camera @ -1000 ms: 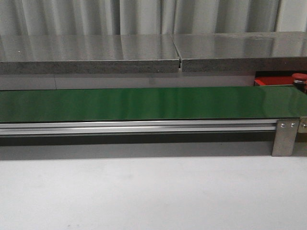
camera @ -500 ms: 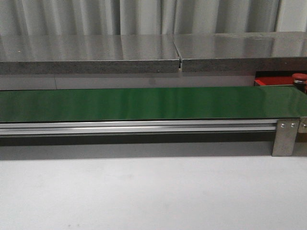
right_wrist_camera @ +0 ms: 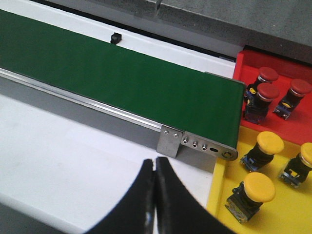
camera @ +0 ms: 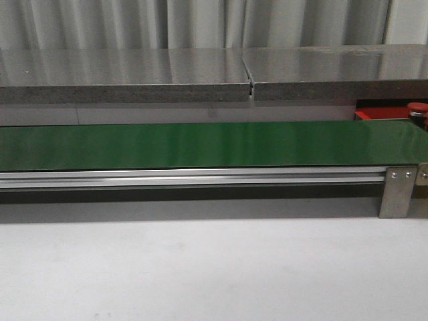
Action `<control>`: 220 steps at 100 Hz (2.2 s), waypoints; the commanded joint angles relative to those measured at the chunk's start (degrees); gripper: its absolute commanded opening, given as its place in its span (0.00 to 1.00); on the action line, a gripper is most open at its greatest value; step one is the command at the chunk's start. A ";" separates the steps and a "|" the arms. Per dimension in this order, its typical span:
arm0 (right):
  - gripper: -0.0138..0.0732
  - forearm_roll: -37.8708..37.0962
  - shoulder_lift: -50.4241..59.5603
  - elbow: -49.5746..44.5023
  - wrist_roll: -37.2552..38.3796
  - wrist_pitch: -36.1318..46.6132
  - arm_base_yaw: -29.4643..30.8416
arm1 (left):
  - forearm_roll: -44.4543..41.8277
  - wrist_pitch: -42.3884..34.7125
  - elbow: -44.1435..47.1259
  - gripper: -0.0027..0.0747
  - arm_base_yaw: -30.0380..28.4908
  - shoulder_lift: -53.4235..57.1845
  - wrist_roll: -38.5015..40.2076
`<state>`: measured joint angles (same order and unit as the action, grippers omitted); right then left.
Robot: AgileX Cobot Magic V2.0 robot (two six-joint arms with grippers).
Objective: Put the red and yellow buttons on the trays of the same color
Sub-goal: 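Lower the left gripper onto a red button on the table and grasp, then carry the red button onto the belt and release it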
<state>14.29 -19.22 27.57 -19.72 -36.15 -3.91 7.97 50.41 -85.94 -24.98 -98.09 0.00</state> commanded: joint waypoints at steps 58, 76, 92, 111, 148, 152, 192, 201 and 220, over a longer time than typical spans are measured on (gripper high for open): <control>0.08 0.29 -0.30 1.49 -0.31 3.85 0.00 | -2.19 -1.20 4.19 0.74 -10.78 -8.06 0.93; 0.08 0.29 -0.30 1.49 -0.31 3.85 0.00 | -4.28 -4.29 4.07 0.74 -11.12 -10.43 1.57; 0.08 0.29 -0.30 1.49 -0.31 3.85 0.00 | -4.15 -8.19 4.07 0.74 -12.31 -11.60 1.57; 0.08 0.29 -0.30 1.49 -0.31 3.85 0.00 | -3.80 -13.00 4.07 0.74 -12.56 -12.29 1.57; 0.08 0.29 -0.30 1.49 -0.31 3.85 0.00 | -3.23 -13.69 4.07 0.44 -12.56 -13.74 1.57; 0.08 0.29 -0.30 1.49 -0.31 3.85 0.00 | -3.23 -13.69 4.07 0.39 -12.56 -13.74 1.57; 0.08 0.29 -0.30 1.49 -0.31 3.85 0.00 | -3.63 -12.56 4.07 0.21 -10.65 -6.34 0.64; 0.08 0.29 -0.30 1.49 -0.31 3.85 0.00 | -3.71 -12.08 4.07 0.21 -9.48 -2.93 0.64; 0.08 0.29 -0.30 1.49 -0.31 3.85 0.00 | -3.71 -10.63 4.19 0.21 -5.86 1.56 0.64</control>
<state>14.29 -19.22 27.57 -19.72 -36.26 -3.91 3.90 41.45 -80.36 -32.59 -101.11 0.65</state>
